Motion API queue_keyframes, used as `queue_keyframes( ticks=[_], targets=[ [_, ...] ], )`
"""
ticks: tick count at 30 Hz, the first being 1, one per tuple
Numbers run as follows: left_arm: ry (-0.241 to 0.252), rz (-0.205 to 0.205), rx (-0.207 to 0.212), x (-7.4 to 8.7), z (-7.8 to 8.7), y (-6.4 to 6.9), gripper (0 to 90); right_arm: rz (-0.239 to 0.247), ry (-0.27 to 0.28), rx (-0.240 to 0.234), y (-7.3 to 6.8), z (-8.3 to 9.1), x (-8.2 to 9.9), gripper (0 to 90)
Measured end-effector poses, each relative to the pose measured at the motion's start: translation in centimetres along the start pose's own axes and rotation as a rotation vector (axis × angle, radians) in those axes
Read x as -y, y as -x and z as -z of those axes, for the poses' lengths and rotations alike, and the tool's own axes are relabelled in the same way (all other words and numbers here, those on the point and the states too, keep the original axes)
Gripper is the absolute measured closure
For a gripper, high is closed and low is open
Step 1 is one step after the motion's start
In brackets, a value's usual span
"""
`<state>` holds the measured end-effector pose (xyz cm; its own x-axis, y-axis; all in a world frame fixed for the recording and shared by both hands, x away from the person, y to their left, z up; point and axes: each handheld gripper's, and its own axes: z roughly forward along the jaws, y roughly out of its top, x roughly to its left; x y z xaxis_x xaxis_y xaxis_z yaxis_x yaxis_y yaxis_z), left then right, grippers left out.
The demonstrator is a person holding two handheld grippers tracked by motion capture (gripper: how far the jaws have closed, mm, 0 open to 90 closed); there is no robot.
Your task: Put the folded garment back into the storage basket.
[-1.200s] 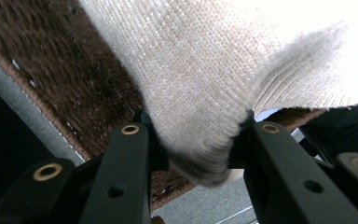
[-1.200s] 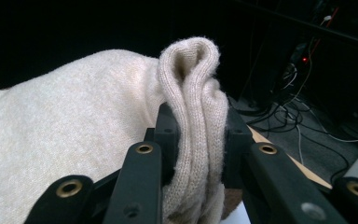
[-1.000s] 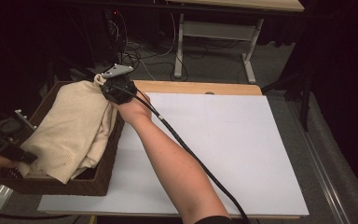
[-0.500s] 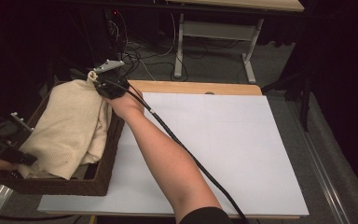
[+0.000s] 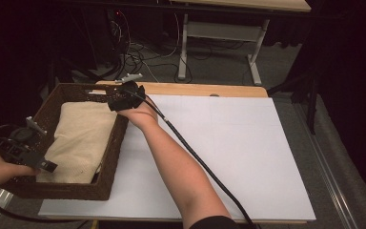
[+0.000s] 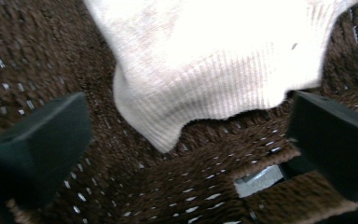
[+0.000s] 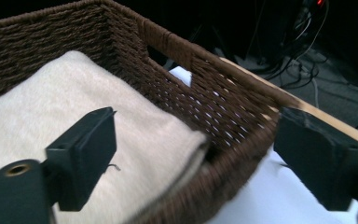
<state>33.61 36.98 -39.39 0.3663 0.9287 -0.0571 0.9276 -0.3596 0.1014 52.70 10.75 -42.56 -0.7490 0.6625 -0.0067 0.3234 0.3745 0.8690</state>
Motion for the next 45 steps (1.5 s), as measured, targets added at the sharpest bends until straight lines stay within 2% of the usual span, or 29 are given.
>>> queue_keyframes(
  ticks=[8, 10, 15, 17, 26, 32, 36, 42, 45],
  targets=[
    [-0.029, -0.01, -0.022, -0.7, 0.4, 1.2, 0.0, -0.006, 0.04, 0.006, 1.0, 3.9, 2.1, 0.2],
    [-0.038, -0.014, -0.025, -0.9, 0.5, 1.4, 0.0, -0.002, 0.062, 0.008, 1.3, 4.9, 2.6, 0.1],
    [-0.042, -0.025, -0.039, -1.7, 1.3, 2.3, 0.0, -0.013, 0.072, 0.018, 1.7, 7.0, 3.6, 0.1],
    [-0.044, -0.03, -0.043, -1.8, 1.3, 2.5, 0.0, -0.016, 0.072, 0.02, 1.8, 7.3, 3.8, 0.1],
    [-0.053, -0.067, -0.045, -3.2, 1.9, 4.8, 0.0, -0.001, 0.095, 0.047, 2.9, 11.6, 5.8, 0.1],
    [-0.047, -0.087, -0.06, -4.3, 2.8, 6.3, 0.0, -0.004, 0.103, 0.053, 3.7, 14.4, 7.9, 0.1],
    [-0.055, -0.104, -0.072, -5.0, 3.2, 7.4, 0.0, 0.013, 0.112, 0.068, 3.7, 16.2, 8.8, 0.1],
    [-0.041, -0.143, -0.07, -6.3, 3.4, 9.8, 0.0, 0.033, 0.109, 0.088, 4.1, 18.4, 10.6, 0.1],
    [-0.053, -0.167, -0.079, -7.0, 3.4, 11.1, 0.0, 0.035, 0.108, 0.1, 4.4, 19.5, 11.6, 0.1]
  ],
)
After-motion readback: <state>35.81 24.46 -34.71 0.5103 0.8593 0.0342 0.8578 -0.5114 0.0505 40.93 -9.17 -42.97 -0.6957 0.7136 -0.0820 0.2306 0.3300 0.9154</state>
